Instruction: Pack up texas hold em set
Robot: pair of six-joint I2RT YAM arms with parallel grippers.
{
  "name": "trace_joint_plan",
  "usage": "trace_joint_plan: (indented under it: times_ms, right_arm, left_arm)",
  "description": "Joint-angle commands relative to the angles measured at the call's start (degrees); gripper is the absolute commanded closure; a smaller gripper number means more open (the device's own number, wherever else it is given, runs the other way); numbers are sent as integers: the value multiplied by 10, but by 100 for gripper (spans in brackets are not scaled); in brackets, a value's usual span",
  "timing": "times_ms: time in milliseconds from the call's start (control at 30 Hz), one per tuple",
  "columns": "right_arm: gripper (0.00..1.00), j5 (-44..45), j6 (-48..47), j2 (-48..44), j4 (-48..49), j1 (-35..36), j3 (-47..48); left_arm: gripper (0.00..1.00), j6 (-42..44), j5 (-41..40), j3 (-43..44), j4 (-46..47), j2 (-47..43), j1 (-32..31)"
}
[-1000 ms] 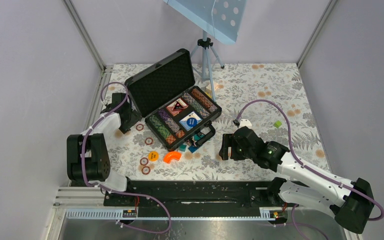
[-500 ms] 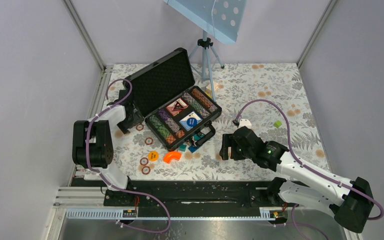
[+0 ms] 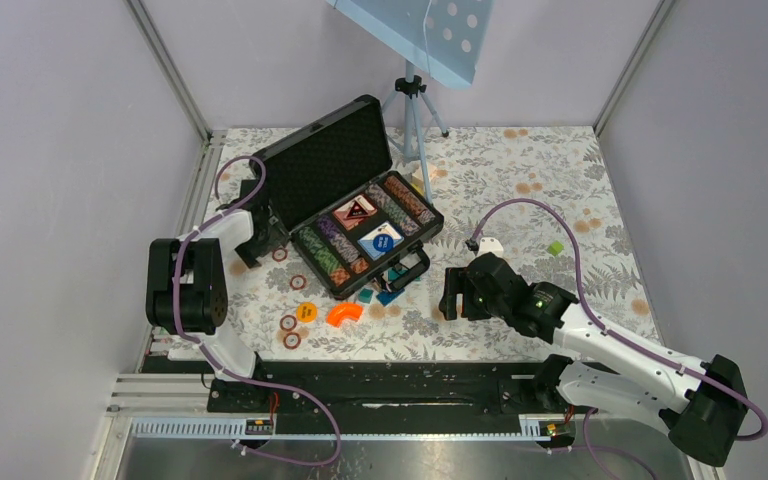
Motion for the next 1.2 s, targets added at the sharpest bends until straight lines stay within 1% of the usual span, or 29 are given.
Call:
trace_joint_plan:
  times_ms: [0, 133, 367, 433, 567, 667, 867, 1167]
  right_arm:
    - [19, 14, -4, -7, 0, 2, -2]
    - [19, 15, -3, -6, 0, 2, -2]
    - [19, 14, -2, -3, 0, 2, -1]
    - [19, 13, -1, -3, 0, 2, 0]
    - [19, 13, -1, -3, 0, 2, 1]
    - [19, 12, 0, -2, 0, 2, 1]
    - [19, 12, 0, -4, 0, 3, 0]
    - [19, 12, 0, -6, 1, 2, -3]
  left_arm:
    - [27, -2, 78, 0, 100, -8, -25]
    - [27, 2, 99, -7, 128, -11, -32]
    - [27, 17, 99, 9, 126, 3, -45]
    - [27, 19, 85, 12, 115, 3, -45]
    - [27, 24, 35, 34, 55, 17, -45]
    - [27, 25, 6, 43, 28, 29, -45]
    - [37, 26, 13, 33, 31, 36, -45]
    - [39, 29, 16, 19, 33, 28, -46]
